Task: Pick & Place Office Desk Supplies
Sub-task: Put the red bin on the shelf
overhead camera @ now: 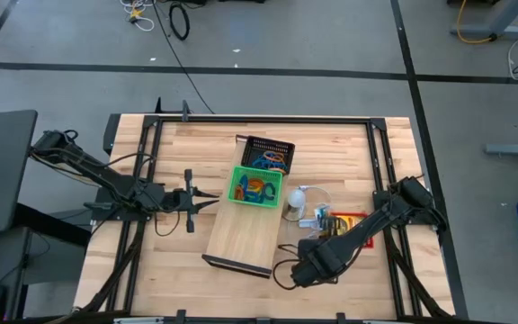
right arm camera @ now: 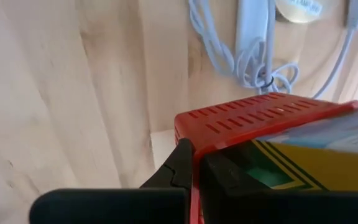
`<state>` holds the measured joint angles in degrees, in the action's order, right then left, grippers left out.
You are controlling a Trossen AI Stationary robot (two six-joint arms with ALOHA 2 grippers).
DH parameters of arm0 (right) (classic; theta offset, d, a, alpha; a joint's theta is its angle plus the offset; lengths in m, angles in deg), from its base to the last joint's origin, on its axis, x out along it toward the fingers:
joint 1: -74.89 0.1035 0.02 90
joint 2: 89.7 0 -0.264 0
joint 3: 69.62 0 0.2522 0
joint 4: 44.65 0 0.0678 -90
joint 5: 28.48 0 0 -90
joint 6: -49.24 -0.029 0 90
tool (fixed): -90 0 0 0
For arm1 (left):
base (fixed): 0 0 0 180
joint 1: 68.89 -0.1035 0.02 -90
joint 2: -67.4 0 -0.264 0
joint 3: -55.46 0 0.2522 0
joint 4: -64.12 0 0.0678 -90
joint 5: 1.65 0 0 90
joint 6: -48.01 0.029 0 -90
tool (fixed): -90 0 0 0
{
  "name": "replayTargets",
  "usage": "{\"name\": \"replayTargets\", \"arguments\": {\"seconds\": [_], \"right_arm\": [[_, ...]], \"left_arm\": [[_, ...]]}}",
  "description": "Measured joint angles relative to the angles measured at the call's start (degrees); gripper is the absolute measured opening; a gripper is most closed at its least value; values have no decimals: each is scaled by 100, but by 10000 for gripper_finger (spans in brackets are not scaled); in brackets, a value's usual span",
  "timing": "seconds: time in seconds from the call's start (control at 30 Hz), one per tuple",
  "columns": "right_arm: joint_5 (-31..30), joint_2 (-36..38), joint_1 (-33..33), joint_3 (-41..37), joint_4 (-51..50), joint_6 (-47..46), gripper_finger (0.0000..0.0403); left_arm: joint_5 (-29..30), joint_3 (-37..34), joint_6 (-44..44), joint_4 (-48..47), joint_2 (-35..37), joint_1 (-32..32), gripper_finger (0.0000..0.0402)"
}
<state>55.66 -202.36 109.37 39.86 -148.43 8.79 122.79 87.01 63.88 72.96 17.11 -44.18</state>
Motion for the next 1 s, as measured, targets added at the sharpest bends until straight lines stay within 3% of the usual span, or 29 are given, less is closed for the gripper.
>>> {"name": "replayTargets", "arguments": {"seconds": [0.17,0.33,0.53,1.0], "right_arm": [[-437,4,-24,140,59,398,9],[-879,4,-115,486,802,962,9],[-886,4,-136,882,1208,1547,9],[-813,11,3,1082,750,2176,9]], "left_arm": [[0,0,-21,-17,2,0,50],[0,0,-27,-17,0,0,50],[0,0,-51,-17,0,0,50],[-2,0,-107,-58,1,0,50]]}}
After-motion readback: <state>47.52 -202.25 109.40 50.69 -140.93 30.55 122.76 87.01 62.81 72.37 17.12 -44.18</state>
